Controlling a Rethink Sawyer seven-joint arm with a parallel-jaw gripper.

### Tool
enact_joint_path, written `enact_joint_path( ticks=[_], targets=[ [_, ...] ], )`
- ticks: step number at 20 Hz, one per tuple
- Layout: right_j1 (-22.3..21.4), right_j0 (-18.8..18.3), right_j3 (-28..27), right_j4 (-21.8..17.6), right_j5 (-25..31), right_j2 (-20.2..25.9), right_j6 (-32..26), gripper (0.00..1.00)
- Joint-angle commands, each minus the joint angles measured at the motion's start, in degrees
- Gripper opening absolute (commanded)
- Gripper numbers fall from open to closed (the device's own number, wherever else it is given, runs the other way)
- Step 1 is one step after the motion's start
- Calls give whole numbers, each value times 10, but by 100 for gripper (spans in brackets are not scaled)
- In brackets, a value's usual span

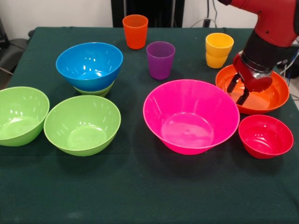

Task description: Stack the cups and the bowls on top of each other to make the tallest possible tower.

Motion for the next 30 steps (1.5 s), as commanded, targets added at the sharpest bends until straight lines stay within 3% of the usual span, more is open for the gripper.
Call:
enact_joint_path(
  ticks=[1, 9, 12, 17, 30],
  targets=[
    [-5, 7, -4, 29, 57, 31, 148, 100],
    [-48, 33, 27, 24, 99, -8, 163, 100],
    [-55, 18, 37, 28, 97, 4, 152, 100],
    [-26, 17, 23, 44, 69, -18, 189, 100],
    [22, -7, -26, 66, 116, -35, 237, 100]
  ],
)
